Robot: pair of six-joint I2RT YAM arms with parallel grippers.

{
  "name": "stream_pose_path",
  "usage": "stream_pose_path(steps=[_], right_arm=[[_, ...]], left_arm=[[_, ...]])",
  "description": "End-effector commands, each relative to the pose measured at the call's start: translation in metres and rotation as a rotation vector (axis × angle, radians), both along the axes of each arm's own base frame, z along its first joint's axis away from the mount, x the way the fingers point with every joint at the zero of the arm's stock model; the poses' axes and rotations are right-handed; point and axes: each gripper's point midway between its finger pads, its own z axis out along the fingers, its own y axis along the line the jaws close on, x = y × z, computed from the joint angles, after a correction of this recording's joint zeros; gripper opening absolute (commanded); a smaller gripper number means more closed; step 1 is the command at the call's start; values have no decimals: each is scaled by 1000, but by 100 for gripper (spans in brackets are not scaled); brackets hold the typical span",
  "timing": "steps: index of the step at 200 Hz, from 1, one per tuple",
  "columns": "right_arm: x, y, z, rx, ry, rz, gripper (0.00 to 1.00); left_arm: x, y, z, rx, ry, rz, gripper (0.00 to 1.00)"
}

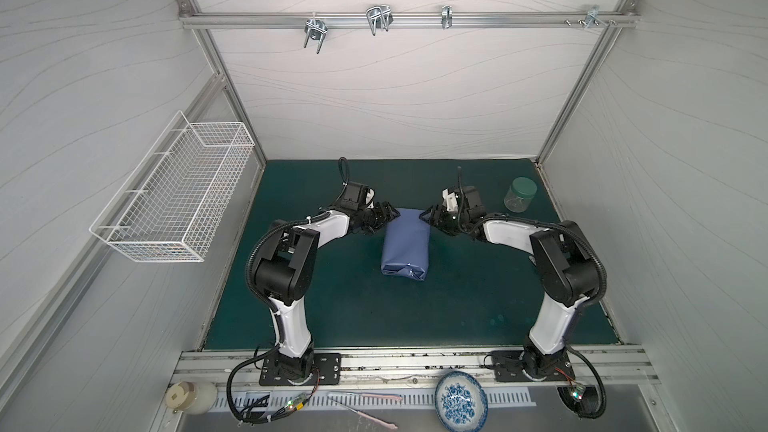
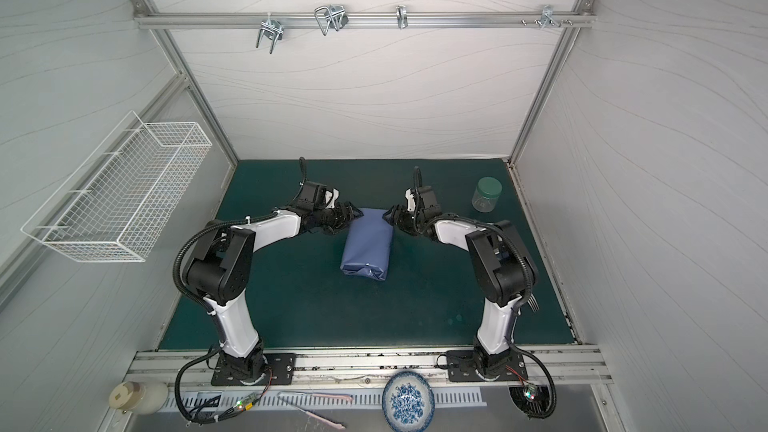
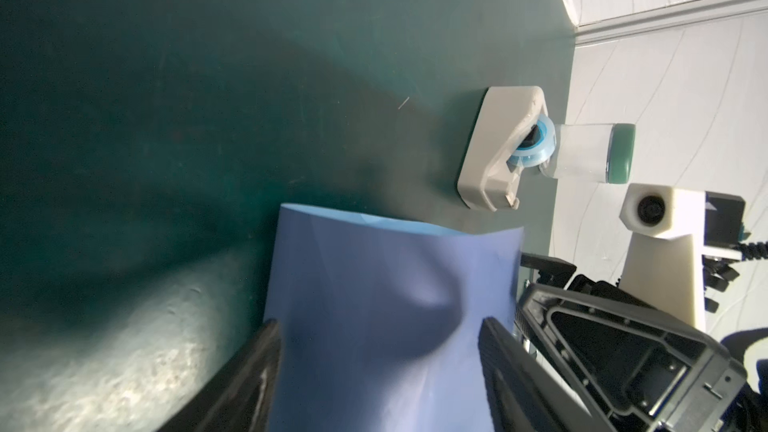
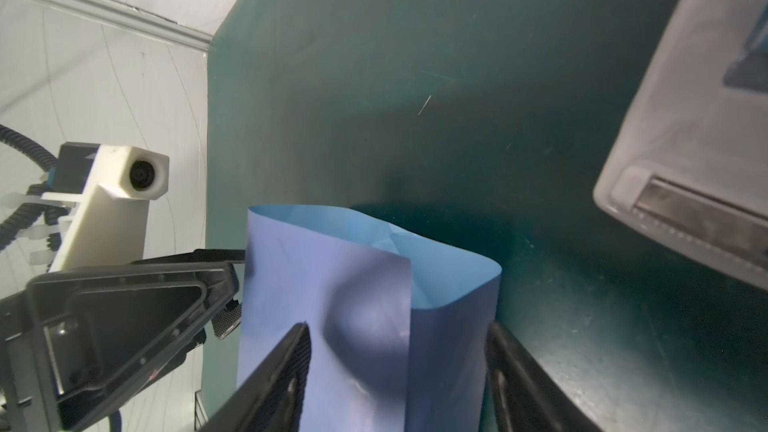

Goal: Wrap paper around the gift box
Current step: 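Tip the blue-wrapped box upright onto its taped end with both grippers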

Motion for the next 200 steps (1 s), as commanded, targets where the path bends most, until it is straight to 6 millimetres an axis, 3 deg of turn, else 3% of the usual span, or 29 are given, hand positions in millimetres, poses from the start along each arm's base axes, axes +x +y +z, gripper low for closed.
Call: stream_pose_path(steps=[1, 37, 73, 115, 177, 200], right_arm=[[-17, -7, 1, -13, 21, 23, 74], [-40, 1, 5, 42, 31, 66, 78], [-37, 19, 13, 92, 21, 102, 76], [-31, 31, 40, 169, -24, 123, 71], [-31, 32, 85, 206, -154, 157, 70], [-33, 30, 97, 206, -197, 163, 71]], left_arm=[[-13, 5, 16, -23, -39, 5, 81], [-24, -1, 8, -68, -21, -9, 83], [-19, -25, 15, -127, -21, -55, 82], [-13, -36, 42, -201, -55, -75, 80], [-8, -40, 90, -232, -142, -106, 80], [-10, -40, 99, -235, -158, -113, 81]])
